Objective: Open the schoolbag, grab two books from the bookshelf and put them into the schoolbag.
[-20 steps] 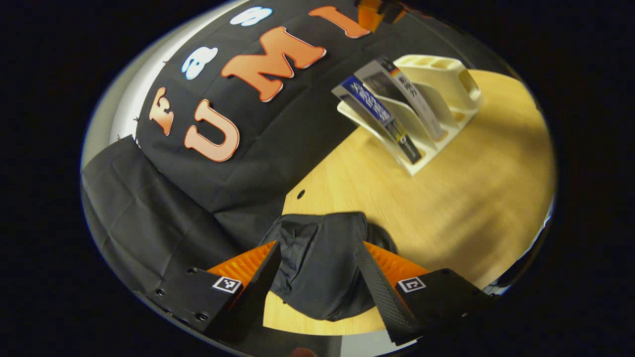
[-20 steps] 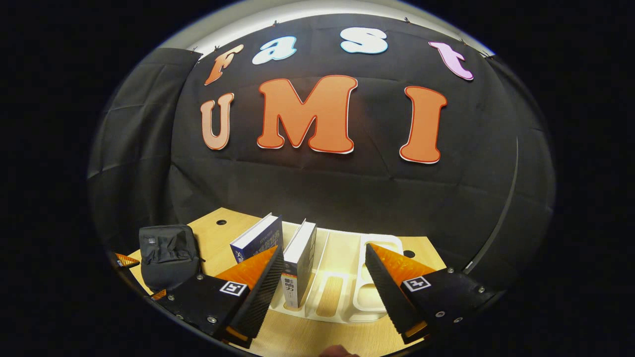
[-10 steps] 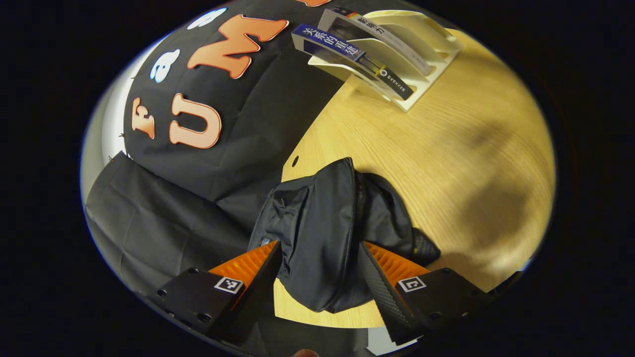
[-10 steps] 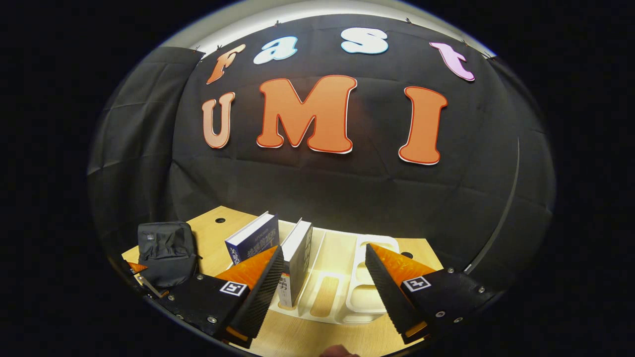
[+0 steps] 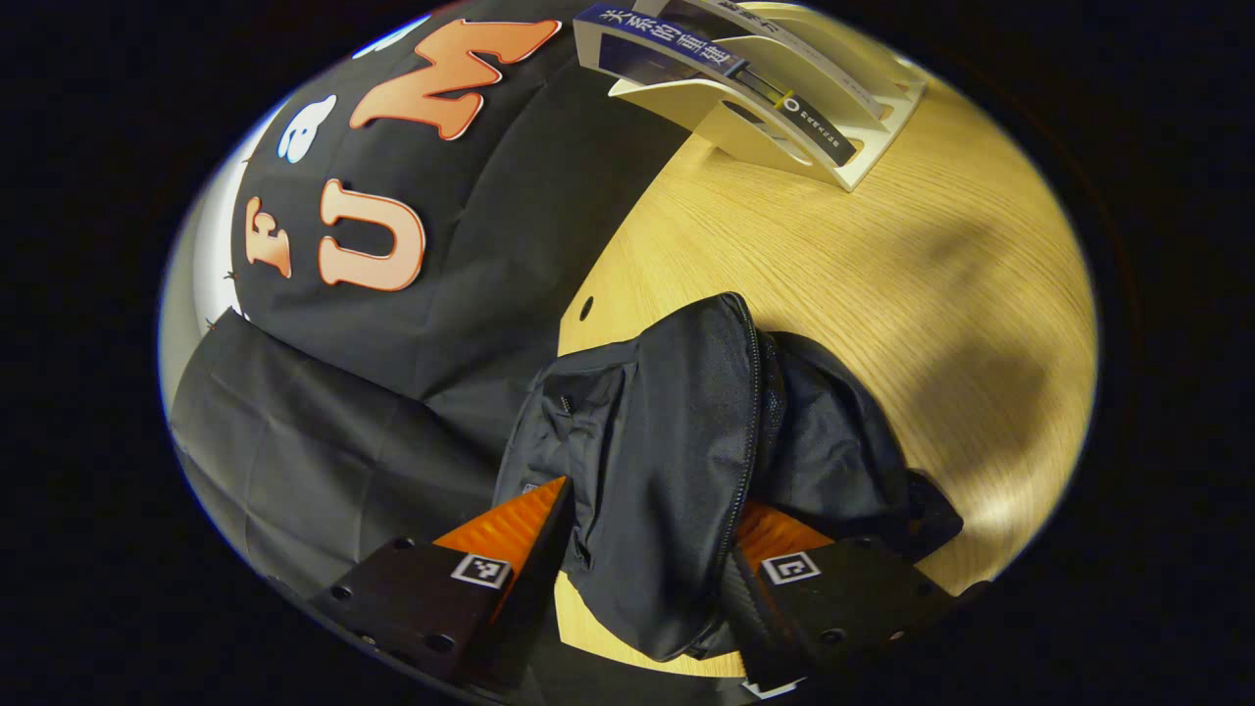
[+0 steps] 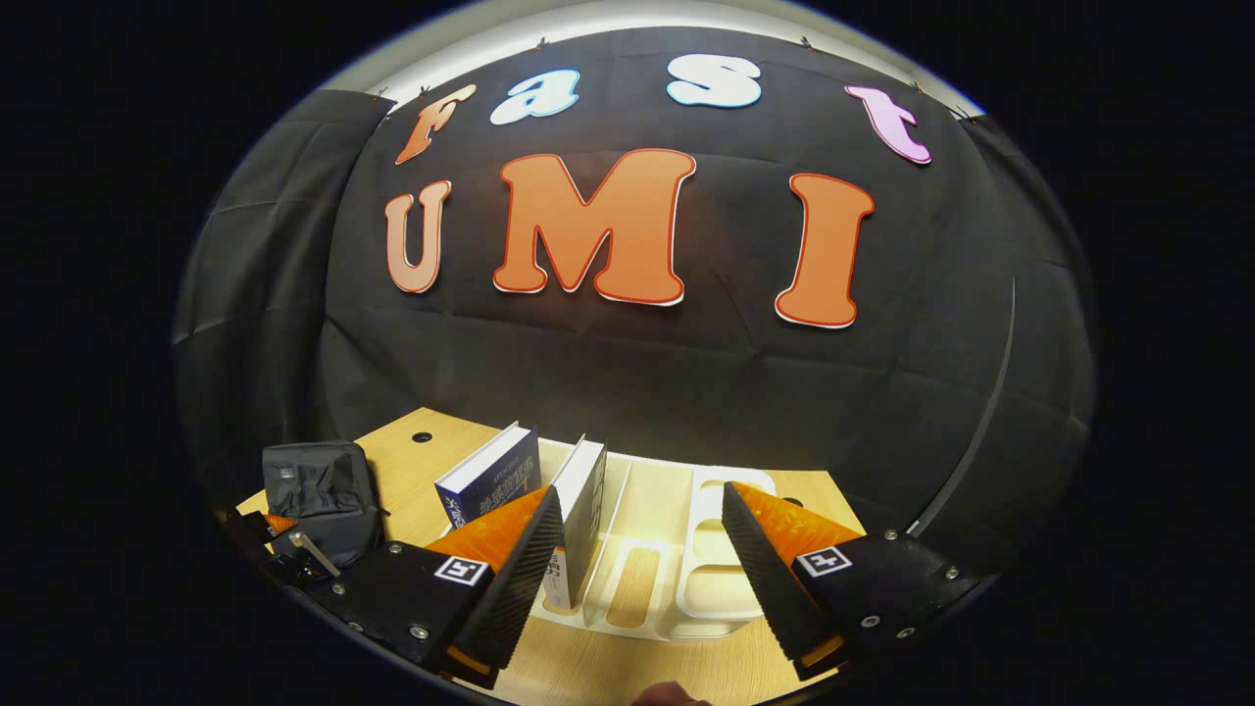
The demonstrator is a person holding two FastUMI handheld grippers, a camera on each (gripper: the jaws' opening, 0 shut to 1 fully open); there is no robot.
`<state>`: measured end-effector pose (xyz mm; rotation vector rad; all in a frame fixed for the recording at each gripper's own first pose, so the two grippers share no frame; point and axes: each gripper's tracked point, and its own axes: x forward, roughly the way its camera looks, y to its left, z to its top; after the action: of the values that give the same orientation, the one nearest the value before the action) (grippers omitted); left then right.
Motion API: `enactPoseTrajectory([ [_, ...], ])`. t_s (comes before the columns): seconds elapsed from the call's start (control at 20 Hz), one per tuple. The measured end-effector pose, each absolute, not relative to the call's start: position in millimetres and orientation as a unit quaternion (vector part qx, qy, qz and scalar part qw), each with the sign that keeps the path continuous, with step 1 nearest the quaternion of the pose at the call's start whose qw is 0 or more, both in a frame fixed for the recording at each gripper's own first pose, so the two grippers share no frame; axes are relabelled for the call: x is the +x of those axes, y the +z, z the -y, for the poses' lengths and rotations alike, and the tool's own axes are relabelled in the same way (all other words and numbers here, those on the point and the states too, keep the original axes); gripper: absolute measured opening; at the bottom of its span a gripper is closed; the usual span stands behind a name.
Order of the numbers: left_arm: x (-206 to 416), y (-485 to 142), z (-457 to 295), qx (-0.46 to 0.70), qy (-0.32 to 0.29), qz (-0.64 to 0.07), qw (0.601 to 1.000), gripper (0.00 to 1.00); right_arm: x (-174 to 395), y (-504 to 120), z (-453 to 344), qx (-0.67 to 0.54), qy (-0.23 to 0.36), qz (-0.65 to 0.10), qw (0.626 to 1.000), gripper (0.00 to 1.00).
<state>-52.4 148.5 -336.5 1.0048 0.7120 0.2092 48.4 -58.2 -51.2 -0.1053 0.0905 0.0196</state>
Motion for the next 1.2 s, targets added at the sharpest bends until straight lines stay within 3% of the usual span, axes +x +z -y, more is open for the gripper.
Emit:
enactPoseTrajectory([
  [0.05,-50.7,-334.3,-145.5,0.461,0.086,-0.338,0.816,0.79,46.8,-48.8,56.3,-0.055,0.006,-0.044,0.997,0.98],
  [0.15,-54.3,-327.6,-141.7,0.439,0.059,-0.349,0.826,0.50,47.9,-44.2,53.0,-0.059,0.000,-0.046,0.997,0.98],
  [0.3,-56.8,-311.1,-141.5,0.395,0.017,-0.367,0.842,0.20,50.7,-41.4,45.8,-0.067,-0.010,-0.057,0.996,0.98],
  [0.4,-53.9,-298.2,-146.0,0.363,-0.008,-0.376,0.852,0.12,54.3,-43.8,36.7,-0.069,-0.011,-0.070,0.995,0.98],
  [0.45,-51.0,-290.3,-148.5,0.351,-0.018,-0.378,0.856,0.18,56.7,-45.7,30.9,-0.068,-0.008,-0.078,0.995,0.98],
  [0.5,-51.2,-283.2,-150.1,0.338,-0.032,-0.381,0.860,0.08,59.7,-47.2,25.0,-0.068,-0.007,-0.087,0.994,0.98],
  [0.9,-32.9,-225.3,-172.1,0.212,-0.140,-0.390,0.885,0.08,83.7,-45.8,-36.9,-0.087,0.014,-0.144,0.986,0.98],
  [1.2,-24.0,-197.2,-189.1,0.147,-0.204,-0.423,0.870,0.06,108.3,-60.2,-83.2,-0.051,0.046,-0.242,0.968,0.98],
])
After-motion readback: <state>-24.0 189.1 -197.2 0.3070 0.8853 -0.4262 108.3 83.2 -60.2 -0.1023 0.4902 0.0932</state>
